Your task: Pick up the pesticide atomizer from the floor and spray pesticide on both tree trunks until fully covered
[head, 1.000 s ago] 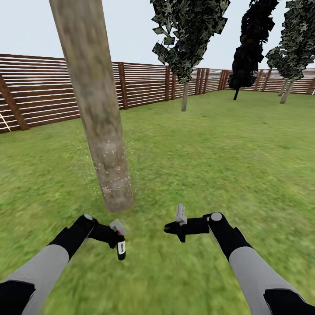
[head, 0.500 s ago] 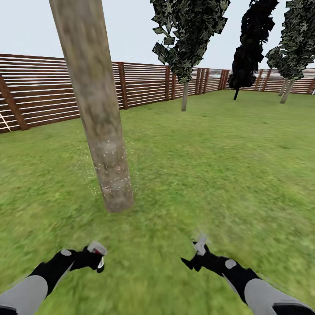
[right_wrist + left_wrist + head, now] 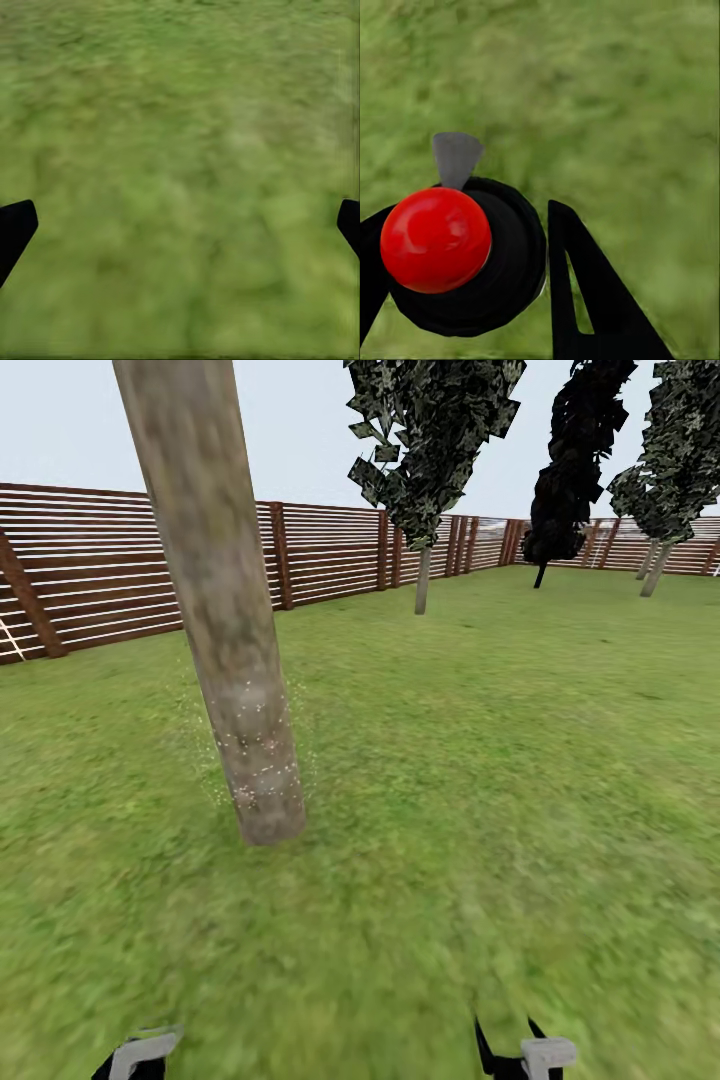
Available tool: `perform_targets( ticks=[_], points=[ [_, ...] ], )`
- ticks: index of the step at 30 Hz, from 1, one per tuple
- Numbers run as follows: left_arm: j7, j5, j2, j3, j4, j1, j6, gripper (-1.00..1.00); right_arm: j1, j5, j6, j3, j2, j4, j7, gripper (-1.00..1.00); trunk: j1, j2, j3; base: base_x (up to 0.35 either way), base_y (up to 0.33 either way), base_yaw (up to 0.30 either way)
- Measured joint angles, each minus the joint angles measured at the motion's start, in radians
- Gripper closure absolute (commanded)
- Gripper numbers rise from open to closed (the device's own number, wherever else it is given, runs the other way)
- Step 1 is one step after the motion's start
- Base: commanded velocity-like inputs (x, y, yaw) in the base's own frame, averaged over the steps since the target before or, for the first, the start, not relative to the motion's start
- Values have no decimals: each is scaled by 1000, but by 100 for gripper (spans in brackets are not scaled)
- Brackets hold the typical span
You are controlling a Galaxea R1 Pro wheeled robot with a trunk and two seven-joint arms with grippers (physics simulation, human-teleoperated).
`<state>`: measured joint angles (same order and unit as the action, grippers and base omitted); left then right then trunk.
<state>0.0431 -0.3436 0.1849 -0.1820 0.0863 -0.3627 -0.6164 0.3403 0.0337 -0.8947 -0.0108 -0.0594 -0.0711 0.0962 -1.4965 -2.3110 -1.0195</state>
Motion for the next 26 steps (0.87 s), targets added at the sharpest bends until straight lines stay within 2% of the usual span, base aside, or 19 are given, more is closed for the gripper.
perform_targets(
  ticks=[2, 4, 14, 26],
  points=[
    [18, -19, -2, -2, -28, 9, -41, 100, -2, 0, -4, 1, 1, 2, 1, -100, 0, 0, 0, 0, 0, 0],
    [23, -24, -2, -4, -35, 17, -54, 100, -3, -1, -2, 2, 0, 4, 2, -100, 0, 0, 0, 0, 0, 0],
    [24, -24, -2, -7, -36, 20, -56, 100, -4, -3, 2, 3, 7, 48, 2, -100, 0, 0, 0, 0, 0, 0],
    [24, -23, 4, -6, -28, 20, -57, 100, -5, -3, 3, 3, 9, 50, 3, -100, 0, 0, 0, 0, 0, 0]
  ],
)
